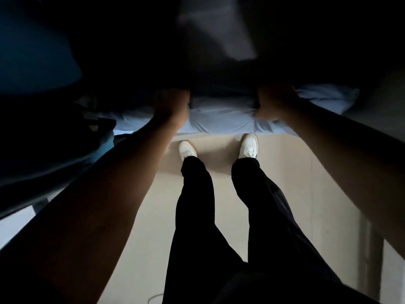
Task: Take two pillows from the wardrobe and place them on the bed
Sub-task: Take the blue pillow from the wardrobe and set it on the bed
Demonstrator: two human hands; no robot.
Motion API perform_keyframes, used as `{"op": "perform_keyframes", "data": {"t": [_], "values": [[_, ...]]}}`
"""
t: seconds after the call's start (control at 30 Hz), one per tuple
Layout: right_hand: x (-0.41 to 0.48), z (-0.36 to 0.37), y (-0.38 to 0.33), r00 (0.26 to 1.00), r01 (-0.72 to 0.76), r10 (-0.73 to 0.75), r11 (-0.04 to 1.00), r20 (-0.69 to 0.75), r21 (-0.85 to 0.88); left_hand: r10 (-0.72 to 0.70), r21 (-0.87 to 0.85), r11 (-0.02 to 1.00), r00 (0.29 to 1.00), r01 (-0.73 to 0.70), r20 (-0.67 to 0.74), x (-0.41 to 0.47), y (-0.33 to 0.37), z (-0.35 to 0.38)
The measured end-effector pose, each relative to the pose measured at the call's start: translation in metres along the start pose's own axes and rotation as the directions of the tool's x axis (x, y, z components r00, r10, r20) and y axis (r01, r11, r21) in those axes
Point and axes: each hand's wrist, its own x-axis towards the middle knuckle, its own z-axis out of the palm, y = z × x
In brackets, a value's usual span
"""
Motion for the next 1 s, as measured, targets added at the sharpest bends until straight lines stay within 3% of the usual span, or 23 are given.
{"op": "perform_keyframes", "data": {"t": [0.27, 0.47, 0.67, 0.8, 1.0], "values": [[-0.099, -0.002, -0.008, 0.992, -0.117, 0.121, 0.987, -0.034, 0.106, 0.074, 0.074, 0.995, 0.994, -0.069, -0.076, -0.066, 0.021, -0.032], [-0.150, -0.004, -0.043, 0.949, -0.168, 0.208, 0.969, -0.236, 0.181, 0.127, 0.138, 0.984, 0.984, -0.110, -0.125, -0.100, 0.001, -0.052], [-0.233, 0.012, -0.085, 0.872, -0.228, 0.263, 0.964, -0.412, 0.134, 0.267, 0.144, 0.960, 0.941, -0.240, -0.207, -0.163, -0.019, -0.064], [-0.295, 0.014, -0.116, 0.840, -0.289, 0.317, 0.948, -0.439, 0.132, 0.365, 0.196, 0.924, 0.909, -0.327, -0.202, -0.203, -0.030, -0.073], [-0.374, -0.004, -0.133, 0.786, -0.382, 0.430, 0.903, -0.444, 0.197, 0.401, 0.235, 0.906, 0.892, -0.352, -0.210, -0.248, -0.027, -0.102]]}}
